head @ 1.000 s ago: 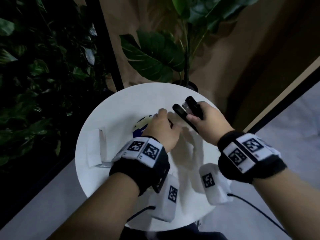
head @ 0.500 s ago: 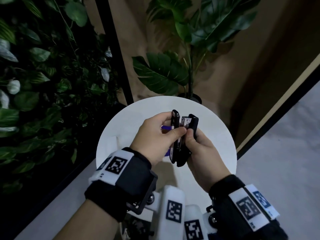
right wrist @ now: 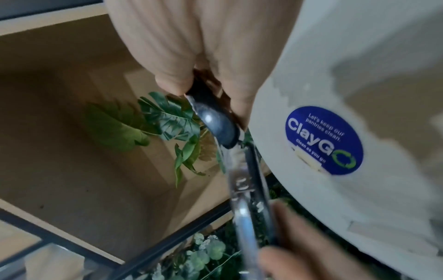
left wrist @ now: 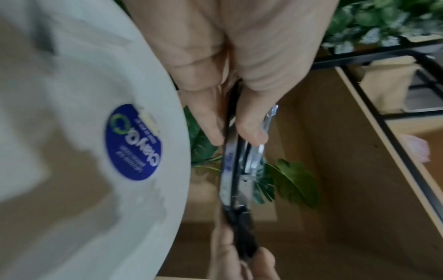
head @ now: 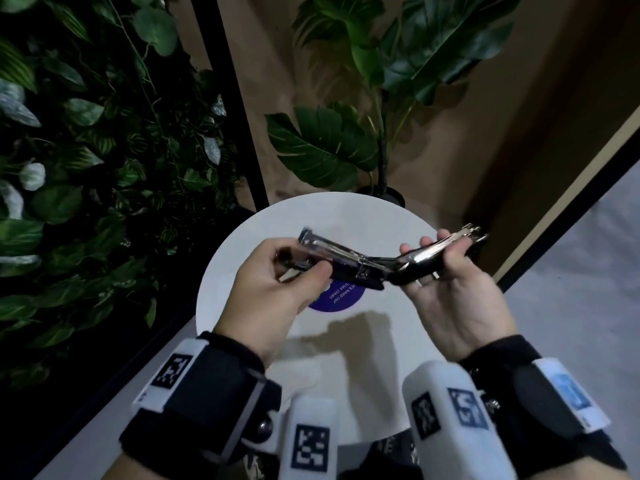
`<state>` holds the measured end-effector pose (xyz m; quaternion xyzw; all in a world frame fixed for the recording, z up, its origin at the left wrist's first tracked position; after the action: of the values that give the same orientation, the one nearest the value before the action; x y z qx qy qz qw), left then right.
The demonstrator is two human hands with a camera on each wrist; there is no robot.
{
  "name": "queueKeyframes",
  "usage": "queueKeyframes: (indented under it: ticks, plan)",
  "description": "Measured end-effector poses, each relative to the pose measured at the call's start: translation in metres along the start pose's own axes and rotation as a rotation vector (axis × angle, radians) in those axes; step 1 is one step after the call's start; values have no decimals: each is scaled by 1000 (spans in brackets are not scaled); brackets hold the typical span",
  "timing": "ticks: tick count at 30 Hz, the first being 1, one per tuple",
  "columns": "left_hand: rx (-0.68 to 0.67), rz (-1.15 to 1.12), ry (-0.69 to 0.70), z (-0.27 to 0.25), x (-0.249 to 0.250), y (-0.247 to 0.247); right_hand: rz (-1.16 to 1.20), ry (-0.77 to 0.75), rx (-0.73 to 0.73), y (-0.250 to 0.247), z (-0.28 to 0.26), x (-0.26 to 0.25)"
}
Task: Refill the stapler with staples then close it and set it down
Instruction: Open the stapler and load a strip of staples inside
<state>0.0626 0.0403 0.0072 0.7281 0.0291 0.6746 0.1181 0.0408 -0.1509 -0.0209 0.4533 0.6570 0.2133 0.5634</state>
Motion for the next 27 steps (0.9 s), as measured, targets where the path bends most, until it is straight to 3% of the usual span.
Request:
queueKeyframes:
  ticks: [6,11,17,24,27]
  plan:
    - [-72,-96,-157,-14,-39,-1,110,22,15,13,6,-8]
    - [-261,239,-122,-21,-49,7,-104,191,-93,5,1,22]
    - [-281,413,-130,-30,-68,5,-138,334,-82,-5,-1,42]
    - [-332,341,-206,-39,-84,12,-261,364,-61,-12,3,54]
    - [-338,439,-235,-44,-86,14,-266,361,-80,-7,3,58]
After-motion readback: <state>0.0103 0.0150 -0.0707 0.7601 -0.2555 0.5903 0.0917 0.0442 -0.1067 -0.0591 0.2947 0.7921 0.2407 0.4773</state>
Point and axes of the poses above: each hand's wrist, its own z-axis towards the middle knuckle, its own y-axis out of the palm, x = y × z, the point moved 8 cm from there along z, towards the middle knuckle, and after that the axes turned 4 degrees about -x, right-handed, at the moved point
